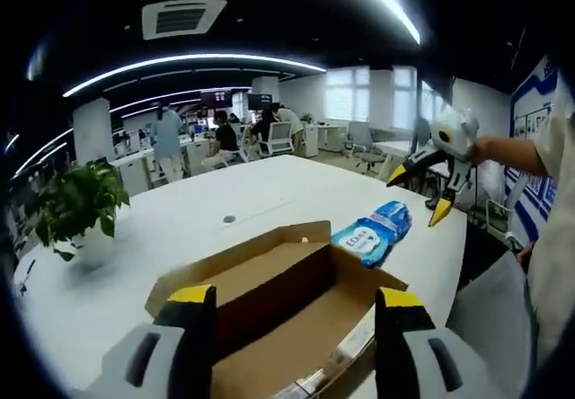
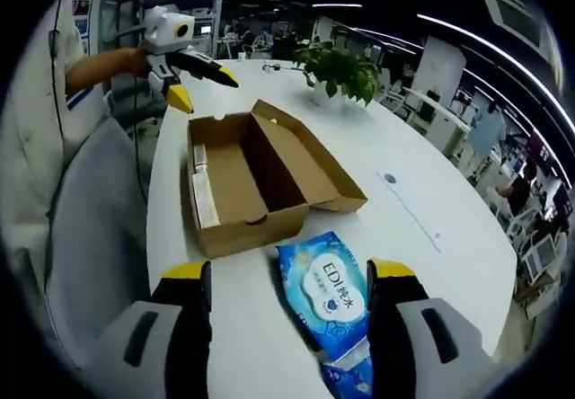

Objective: Operate the shoe box by opening the lid, removing the specified soft item, and placing it in the target area until the item is outside and the box remains undamaged.

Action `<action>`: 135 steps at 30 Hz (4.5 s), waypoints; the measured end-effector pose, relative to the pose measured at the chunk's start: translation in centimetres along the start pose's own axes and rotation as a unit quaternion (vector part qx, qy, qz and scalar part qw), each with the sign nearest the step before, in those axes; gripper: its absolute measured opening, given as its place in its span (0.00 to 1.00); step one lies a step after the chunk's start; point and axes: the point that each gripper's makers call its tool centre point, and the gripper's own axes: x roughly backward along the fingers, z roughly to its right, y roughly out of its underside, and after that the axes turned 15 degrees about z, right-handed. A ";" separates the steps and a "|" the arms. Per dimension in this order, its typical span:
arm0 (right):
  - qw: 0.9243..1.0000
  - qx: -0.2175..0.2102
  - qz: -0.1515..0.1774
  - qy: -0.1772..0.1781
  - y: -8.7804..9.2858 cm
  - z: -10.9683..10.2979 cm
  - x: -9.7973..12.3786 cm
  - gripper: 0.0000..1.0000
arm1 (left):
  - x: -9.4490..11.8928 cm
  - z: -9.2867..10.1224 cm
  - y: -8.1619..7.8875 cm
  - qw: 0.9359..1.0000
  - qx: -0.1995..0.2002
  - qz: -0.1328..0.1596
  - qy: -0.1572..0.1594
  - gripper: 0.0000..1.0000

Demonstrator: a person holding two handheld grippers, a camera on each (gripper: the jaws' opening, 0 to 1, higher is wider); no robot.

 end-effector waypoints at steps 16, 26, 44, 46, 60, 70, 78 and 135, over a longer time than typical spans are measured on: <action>0.995 0.039 0.012 -0.086 -1.6 -2.4 -5.5 0.55 | 6.1 -5.7 3.9 0.992 0.025 -0.029 -0.120 0.56; 0.987 0.054 -0.007 -0.154 -0.8 -5.1 -9.5 0.50 | 7.6 -6.8 7.2 0.983 0.063 -0.061 -0.161 0.37; 0.967 0.051 -0.056 -0.244 2.0 -8.3 -14.4 0.47 | 8.0 -5.9 11.5 0.972 0.113 -0.104 -0.179 0.16; 0.967 0.054 -0.054 -0.241 2.0 -8.1 -14.6 0.49 | 7.9 -5.9 11.4 0.972 0.117 -0.101 -0.180 0.14; 0.965 0.034 -0.048 -0.256 1.8 -8.7 -14.2 0.39 | 7.8 -5.8 11.6 0.971 0.121 -0.097 -0.184 0.10; 0.963 0.038 -0.058 -0.262 2.3 -10.0 -15.1 0.33 | 7.8 -6.1 11.7 0.968 0.121 -0.104 -0.193 0.06; 0.963 0.059 -0.070 -0.253 2.8 -10.7 -15.9 0.18 | 7.9 -6.1 11.7 0.967 0.122 -0.104 -0.198 0.06; 0.980 0.067 0.052 -0.181 -9.7 -6.9 -10.1 0.16 | 7.8 -6.1 11.8 0.965 0.128 -0.120 -0.194 0.06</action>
